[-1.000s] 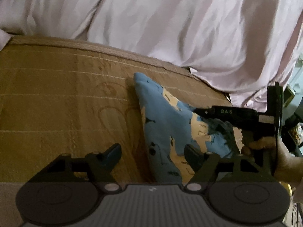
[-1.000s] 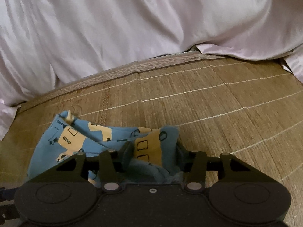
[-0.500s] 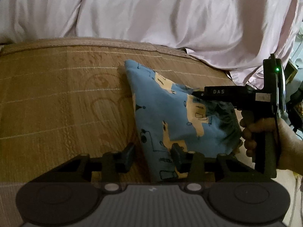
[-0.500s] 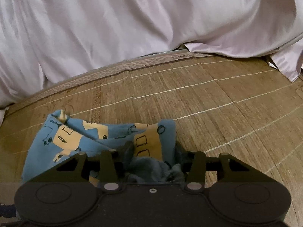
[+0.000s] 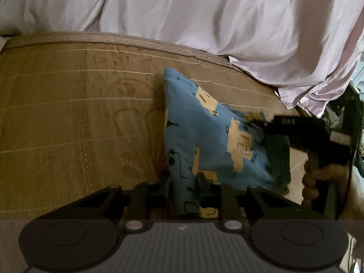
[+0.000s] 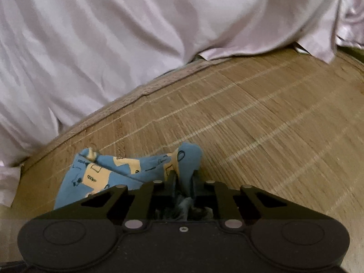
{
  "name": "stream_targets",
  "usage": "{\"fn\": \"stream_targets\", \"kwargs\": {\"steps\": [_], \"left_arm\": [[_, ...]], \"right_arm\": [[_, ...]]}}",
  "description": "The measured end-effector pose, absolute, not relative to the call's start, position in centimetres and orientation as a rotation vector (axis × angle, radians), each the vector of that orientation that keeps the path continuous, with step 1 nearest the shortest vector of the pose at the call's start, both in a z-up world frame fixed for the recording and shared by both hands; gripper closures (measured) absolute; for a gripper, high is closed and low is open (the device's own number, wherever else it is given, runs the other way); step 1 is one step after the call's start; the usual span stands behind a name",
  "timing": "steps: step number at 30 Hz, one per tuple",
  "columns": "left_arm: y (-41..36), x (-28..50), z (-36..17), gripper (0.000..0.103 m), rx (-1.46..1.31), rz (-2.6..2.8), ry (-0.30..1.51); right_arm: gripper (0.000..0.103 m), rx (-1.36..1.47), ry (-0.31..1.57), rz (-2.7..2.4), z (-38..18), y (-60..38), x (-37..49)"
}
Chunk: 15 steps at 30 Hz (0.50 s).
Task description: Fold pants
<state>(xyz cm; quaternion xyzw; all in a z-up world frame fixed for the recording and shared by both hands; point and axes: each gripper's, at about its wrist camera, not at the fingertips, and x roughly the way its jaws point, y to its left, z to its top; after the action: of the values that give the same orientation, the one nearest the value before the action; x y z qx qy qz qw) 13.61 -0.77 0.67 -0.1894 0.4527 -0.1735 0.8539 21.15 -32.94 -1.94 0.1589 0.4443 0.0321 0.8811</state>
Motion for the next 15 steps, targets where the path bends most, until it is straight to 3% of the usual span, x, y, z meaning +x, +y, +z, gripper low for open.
{"fn": "stream_targets", "kwargs": {"steps": [6,15], "left_arm": [[-1.2,13.1,1.3,0.083,-0.370,-0.381,0.931],[-2.5,11.0,3.0,0.086,-0.268,-0.346,0.797]], "right_arm": [[0.094,0.295,0.853,0.083,-0.7,-33.4,19.4],[0.098,-0.009,0.682,0.279,2.8,-28.3,19.1]]}}
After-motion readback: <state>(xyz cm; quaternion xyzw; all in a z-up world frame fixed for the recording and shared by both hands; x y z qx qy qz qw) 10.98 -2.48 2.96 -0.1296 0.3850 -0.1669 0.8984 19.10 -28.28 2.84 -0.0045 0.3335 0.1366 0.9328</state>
